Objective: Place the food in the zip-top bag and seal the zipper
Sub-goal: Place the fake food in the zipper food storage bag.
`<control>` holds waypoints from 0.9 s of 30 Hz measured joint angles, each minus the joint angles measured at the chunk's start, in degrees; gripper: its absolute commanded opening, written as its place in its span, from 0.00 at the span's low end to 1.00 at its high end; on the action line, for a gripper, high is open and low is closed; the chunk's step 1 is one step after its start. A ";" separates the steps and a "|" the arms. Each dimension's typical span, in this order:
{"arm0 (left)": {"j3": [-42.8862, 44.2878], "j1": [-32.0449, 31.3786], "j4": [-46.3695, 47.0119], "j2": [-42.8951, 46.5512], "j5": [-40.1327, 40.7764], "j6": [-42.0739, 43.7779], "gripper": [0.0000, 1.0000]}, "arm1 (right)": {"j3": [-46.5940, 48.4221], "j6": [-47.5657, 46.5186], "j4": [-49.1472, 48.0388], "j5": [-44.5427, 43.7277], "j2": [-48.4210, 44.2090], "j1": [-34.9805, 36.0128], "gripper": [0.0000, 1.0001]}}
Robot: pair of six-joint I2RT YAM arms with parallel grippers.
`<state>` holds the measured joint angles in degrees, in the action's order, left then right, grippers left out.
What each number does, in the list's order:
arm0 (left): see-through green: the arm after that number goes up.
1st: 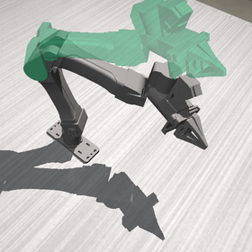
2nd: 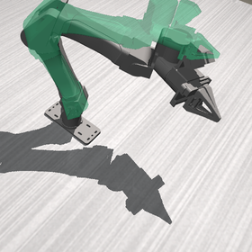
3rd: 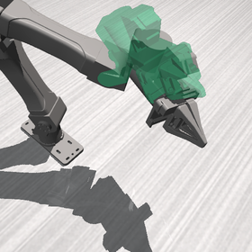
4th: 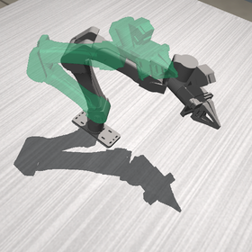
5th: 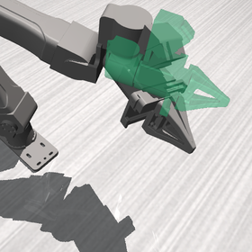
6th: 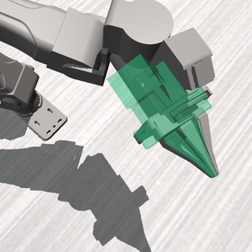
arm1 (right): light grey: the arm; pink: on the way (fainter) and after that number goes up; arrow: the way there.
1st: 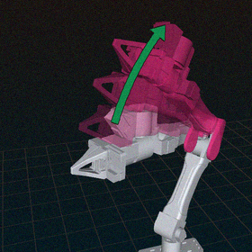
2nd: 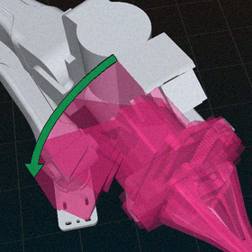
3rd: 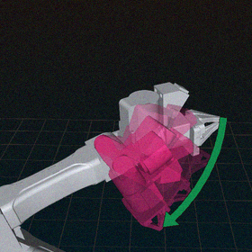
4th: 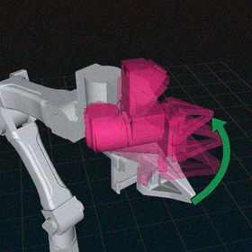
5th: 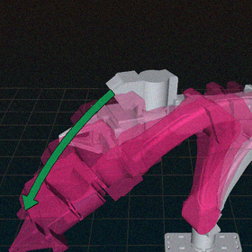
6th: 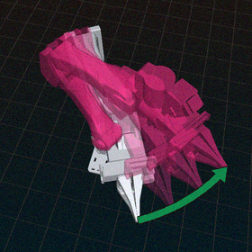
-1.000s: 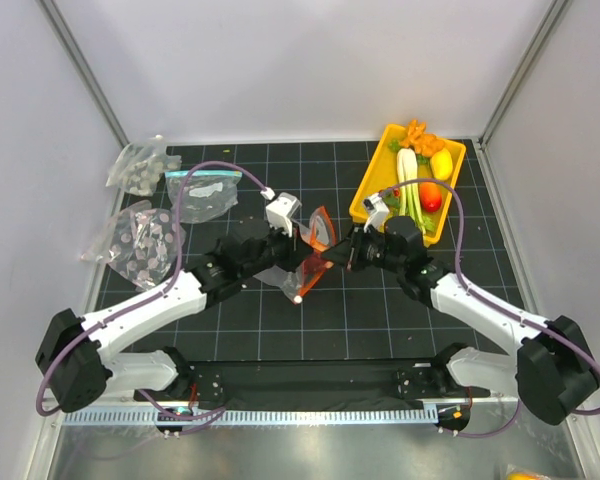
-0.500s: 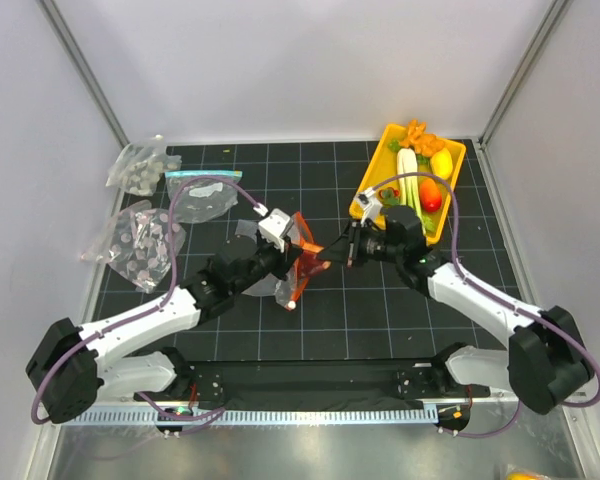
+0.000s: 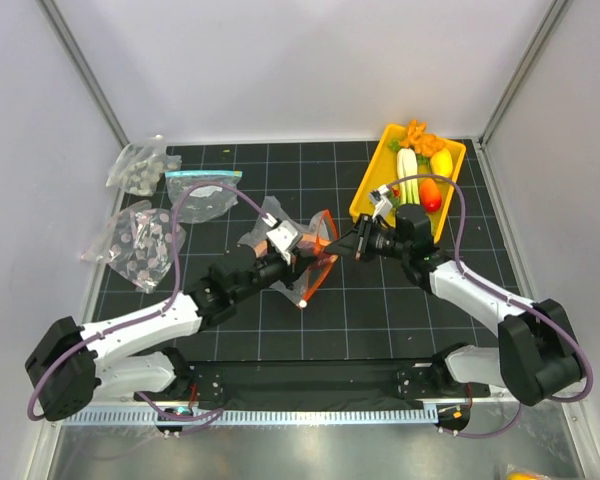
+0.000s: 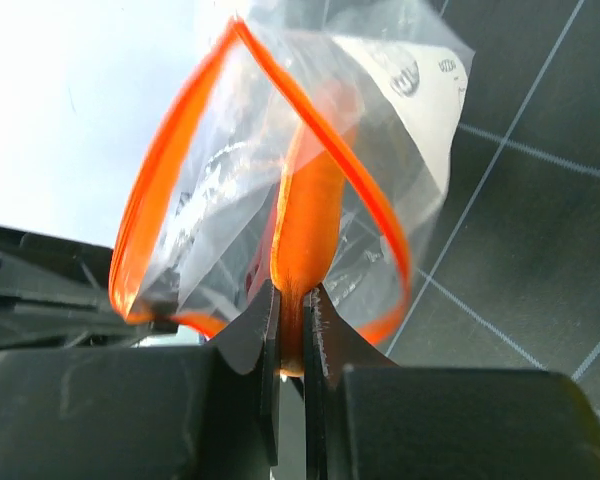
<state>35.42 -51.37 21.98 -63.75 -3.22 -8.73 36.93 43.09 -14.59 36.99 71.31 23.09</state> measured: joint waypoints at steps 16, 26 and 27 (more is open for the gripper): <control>-0.11 -5.66 1.53 -2.82 -4.37 6.19 0.00 | 0.39 -5.60 4.28 -4.09 0.63 4.85 0.01; -2.36 -5.62 4.66 0.79 -10.12 3.39 0.00 | 0.76 -8.26 7.21 -13.11 2.29 4.83 0.24; -2.36 -5.62 4.70 0.85 -10.10 3.10 0.00 | 0.92 -8.48 7.58 -13.92 2.86 4.83 0.30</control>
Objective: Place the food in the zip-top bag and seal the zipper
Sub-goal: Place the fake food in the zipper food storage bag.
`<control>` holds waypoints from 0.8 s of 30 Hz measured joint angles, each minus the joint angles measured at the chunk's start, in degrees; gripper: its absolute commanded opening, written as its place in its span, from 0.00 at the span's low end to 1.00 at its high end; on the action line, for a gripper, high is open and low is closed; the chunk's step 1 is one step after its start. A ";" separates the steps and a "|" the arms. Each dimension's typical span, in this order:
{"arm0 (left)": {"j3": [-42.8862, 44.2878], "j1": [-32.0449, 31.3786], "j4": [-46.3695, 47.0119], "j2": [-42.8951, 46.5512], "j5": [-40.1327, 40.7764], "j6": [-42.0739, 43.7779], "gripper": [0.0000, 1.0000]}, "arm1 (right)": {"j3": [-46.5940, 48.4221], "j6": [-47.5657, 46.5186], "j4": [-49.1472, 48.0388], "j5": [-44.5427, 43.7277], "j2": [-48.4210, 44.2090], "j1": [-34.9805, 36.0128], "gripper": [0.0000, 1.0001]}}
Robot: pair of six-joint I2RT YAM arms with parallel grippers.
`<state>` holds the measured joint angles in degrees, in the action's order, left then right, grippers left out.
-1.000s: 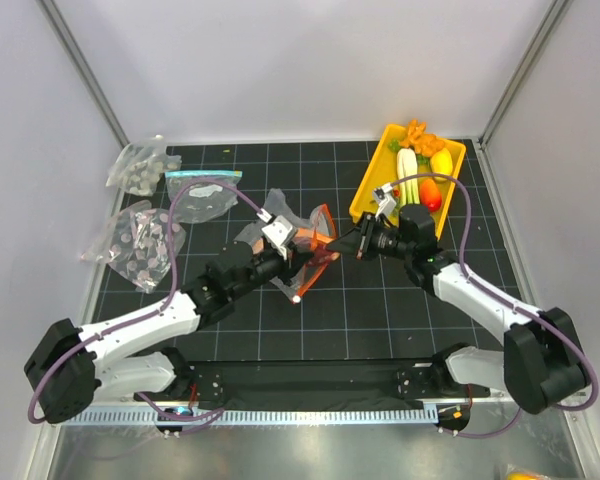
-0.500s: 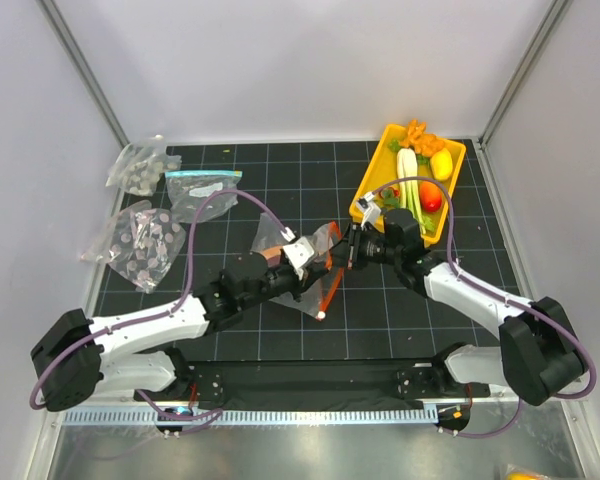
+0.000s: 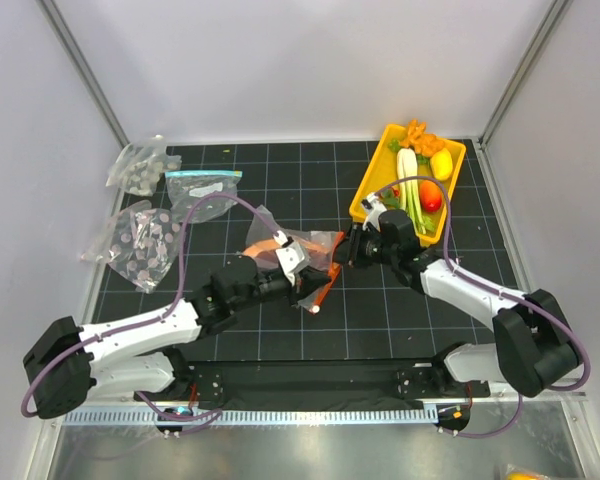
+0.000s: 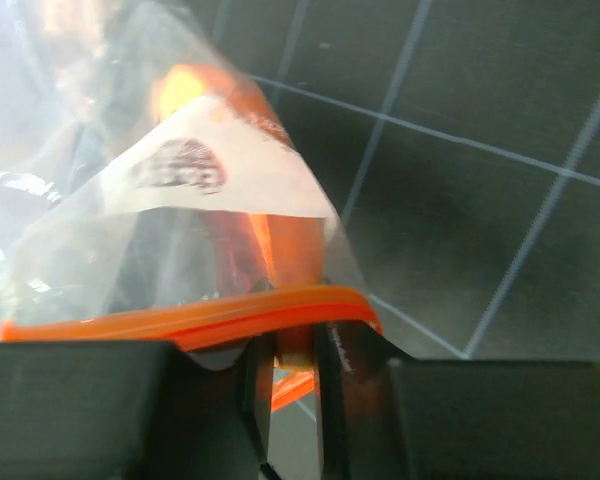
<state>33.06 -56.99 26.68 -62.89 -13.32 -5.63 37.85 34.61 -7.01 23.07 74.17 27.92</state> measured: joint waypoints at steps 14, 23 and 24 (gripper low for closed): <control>15.74 5.49 -19.65 -8.87 19.71 -12.39 0.00 | 0.35 -2.01 2.89 -7.32 -1.09 0.00 0.80; 16.76 8.44 -29.27 -13.94 23.76 -16.59 0.00 | 0.59 -3.32 7.10 -12.63 -4.66 0.00 0.71; 16.96 8.44 -29.99 -14.10 24.33 -16.72 0.00 | 0.76 -3.76 8.20 -13.84 -5.84 0.00 0.71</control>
<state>50.02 -48.56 -3.31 -76.99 11.00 -22.35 38.61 30.85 1.19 9.23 68.34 27.92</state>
